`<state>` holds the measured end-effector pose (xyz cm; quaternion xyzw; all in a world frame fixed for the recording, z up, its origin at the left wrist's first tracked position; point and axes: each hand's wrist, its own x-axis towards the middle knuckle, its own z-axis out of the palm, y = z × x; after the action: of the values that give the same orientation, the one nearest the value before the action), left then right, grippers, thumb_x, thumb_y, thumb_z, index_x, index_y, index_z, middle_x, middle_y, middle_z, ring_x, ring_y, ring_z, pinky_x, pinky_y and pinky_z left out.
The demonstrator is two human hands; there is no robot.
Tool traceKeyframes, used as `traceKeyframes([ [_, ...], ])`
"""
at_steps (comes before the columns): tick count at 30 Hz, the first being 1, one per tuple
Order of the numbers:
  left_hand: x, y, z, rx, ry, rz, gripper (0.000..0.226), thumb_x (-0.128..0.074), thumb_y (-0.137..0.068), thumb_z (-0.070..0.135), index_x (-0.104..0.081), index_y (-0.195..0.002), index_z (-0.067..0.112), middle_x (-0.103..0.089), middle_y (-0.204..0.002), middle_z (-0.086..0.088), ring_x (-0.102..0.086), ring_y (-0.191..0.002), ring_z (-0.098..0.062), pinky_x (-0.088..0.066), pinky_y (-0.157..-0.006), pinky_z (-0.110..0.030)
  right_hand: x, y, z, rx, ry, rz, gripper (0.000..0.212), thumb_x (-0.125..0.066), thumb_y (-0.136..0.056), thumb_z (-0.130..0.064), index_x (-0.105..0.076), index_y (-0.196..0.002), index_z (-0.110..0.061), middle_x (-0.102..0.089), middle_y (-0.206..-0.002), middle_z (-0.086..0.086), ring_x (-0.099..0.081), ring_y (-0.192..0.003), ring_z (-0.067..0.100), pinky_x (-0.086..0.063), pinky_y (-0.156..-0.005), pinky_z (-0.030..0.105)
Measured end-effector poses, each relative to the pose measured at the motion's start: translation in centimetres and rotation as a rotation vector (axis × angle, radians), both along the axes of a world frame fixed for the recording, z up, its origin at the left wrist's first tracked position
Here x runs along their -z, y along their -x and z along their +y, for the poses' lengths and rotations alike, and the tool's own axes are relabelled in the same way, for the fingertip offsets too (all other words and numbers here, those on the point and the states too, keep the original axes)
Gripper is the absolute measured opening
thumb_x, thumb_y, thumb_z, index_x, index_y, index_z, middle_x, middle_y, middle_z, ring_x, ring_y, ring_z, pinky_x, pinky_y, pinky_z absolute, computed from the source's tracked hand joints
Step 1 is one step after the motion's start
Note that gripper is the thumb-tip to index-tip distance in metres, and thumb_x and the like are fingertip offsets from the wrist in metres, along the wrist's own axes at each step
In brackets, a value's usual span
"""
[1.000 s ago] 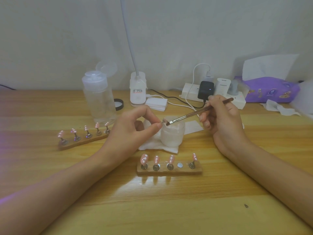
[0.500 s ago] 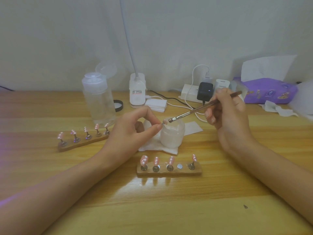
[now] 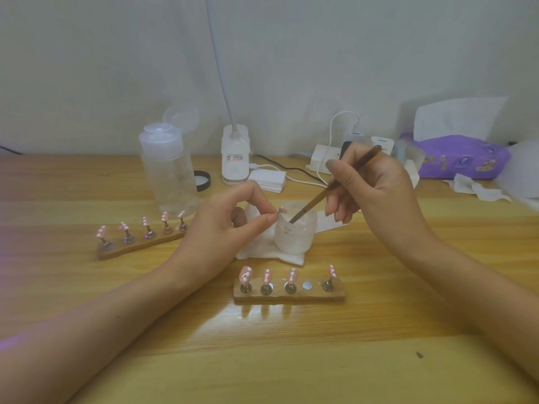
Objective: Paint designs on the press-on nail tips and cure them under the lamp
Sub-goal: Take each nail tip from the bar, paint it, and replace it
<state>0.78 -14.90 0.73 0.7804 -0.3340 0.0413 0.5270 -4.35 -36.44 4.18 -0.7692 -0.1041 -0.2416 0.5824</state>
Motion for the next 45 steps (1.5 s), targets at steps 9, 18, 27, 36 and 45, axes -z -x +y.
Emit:
traceKeyframes([
  [9,0.0,0.1,0.0,-0.013,0.004,-0.022,0.011,-0.072,-0.088,0.022,-0.064,-0.081,0.023,-0.056,-0.064,0.019,-0.041,-0.05,-0.004,-0.046,-0.06,-0.029,0.5,-0.4,-1.6,0.107,-0.255,0.047,0.032,-0.057,-0.096,-0.038,-0.052,-0.078,-0.013,-0.063,-0.053,0.005,-0.052,-0.04,0.013,-0.041,-0.04,0.02],
  [18,0.2,0.1,0.1,-0.052,-0.004,-0.102,0.013,-0.074,-0.086,0.024,-0.065,-0.079,0.029,-0.054,-0.062,0.024,-0.041,-0.053,-0.006,-0.041,-0.058,-0.02,2.2,0.0,-1.6,0.136,-0.638,0.185,0.029,-0.06,-0.092,-0.04,-0.055,-0.076,-0.015,-0.059,-0.052,-0.001,-0.051,-0.045,0.007,-0.039,-0.041,0.014],
  [27,0.2,0.0,0.1,-0.057,-0.004,-0.123,0.01,-0.074,-0.085,0.027,-0.066,-0.079,0.03,-0.057,-0.071,0.018,-0.039,-0.055,-0.007,-0.04,-0.058,-0.02,2.1,0.2,-1.1,0.077,-0.64,0.188,0.03,-0.064,-0.08,-0.043,-0.055,-0.08,-0.015,-0.06,-0.053,-0.001,-0.051,-0.045,0.006,-0.041,-0.043,0.014],
  [36,0.3,0.0,0.1,-0.051,-0.01,-0.126,0.01,-0.073,-0.085,0.027,-0.065,-0.079,0.029,-0.051,-0.067,0.016,-0.037,-0.054,-0.007,-0.036,-0.057,-0.016,2.3,0.0,-1.0,0.052,-0.565,0.183,0.028,-0.063,-0.082,-0.041,-0.053,-0.076,-0.015,-0.063,-0.055,0.001,-0.051,-0.044,0.008,-0.041,-0.043,0.015],
  [45,0.4,-0.2,0.1,-0.038,-0.011,-0.109,0.011,-0.072,-0.085,0.03,-0.064,-0.079,0.034,-0.064,-0.088,-0.006,-0.039,-0.054,-0.009,-0.04,-0.062,-0.019,2.4,-0.1,-1.0,0.03,-0.551,0.16,0.026,-0.063,-0.084,-0.039,-0.054,-0.075,-0.016,-0.064,-0.056,0.003,-0.054,-0.046,0.01,-0.043,-0.045,0.016],
])
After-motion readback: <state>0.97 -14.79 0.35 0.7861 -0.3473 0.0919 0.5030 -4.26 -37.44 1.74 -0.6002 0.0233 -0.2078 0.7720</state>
